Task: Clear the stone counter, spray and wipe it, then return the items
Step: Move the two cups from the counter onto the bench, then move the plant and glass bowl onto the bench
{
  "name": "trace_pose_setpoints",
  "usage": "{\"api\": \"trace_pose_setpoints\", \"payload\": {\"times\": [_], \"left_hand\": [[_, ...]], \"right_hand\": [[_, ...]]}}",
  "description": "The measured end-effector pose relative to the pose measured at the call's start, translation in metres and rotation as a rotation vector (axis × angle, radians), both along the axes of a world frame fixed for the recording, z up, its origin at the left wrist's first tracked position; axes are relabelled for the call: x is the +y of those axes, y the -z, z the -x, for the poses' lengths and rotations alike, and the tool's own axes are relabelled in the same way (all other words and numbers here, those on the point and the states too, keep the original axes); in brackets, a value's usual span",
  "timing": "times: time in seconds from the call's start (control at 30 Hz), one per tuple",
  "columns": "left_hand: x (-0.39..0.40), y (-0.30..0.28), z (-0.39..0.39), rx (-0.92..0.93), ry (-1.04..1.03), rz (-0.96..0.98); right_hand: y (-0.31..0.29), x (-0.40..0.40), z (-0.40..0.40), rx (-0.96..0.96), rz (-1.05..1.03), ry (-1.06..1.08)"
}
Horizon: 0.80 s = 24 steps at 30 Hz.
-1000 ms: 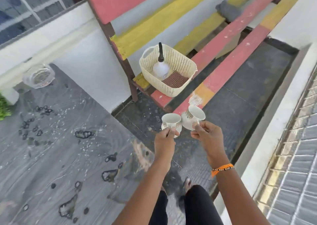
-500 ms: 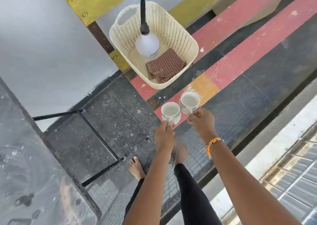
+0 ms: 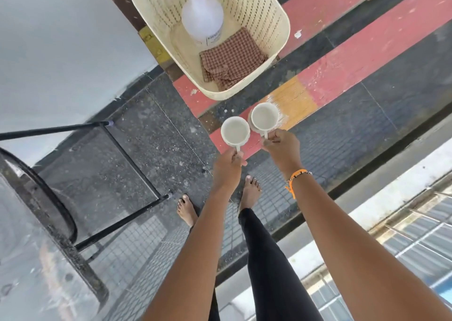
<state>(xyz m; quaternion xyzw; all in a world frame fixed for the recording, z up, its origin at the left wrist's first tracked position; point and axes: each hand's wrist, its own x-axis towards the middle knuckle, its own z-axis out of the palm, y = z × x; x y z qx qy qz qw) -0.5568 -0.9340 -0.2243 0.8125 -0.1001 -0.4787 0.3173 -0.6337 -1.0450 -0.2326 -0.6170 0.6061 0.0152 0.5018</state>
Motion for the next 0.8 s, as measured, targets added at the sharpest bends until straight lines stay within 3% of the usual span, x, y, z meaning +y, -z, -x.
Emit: {"api": "trace_pose_setpoints", "payload": {"times": [0.1, 0.27, 0.43, 0.8], "left_hand": [[-0.001, -0.003, 0.001, 0.082, -0.055, -0.040], [0.001, -0.014, 0.000, 0.135, -0.069, -0.070], [0.011, -0.035, -0.001, 0.137, -0.230, -0.121], [0.081, -0.158, -0.054, 0.026, -0.743, 0.234]], "right_hand": [[-0.001, 0.003, 0.000, 0.029, -0.014, -0.029], [-0.008, 0.009, -0.001, 0.001, -0.062, 0.107], [-0.028, 0.025, -0.003, 0.002, -0.074, 0.127], [-0.143, 0.101, -0.084, -0.338, -0.199, -0.160]]}}
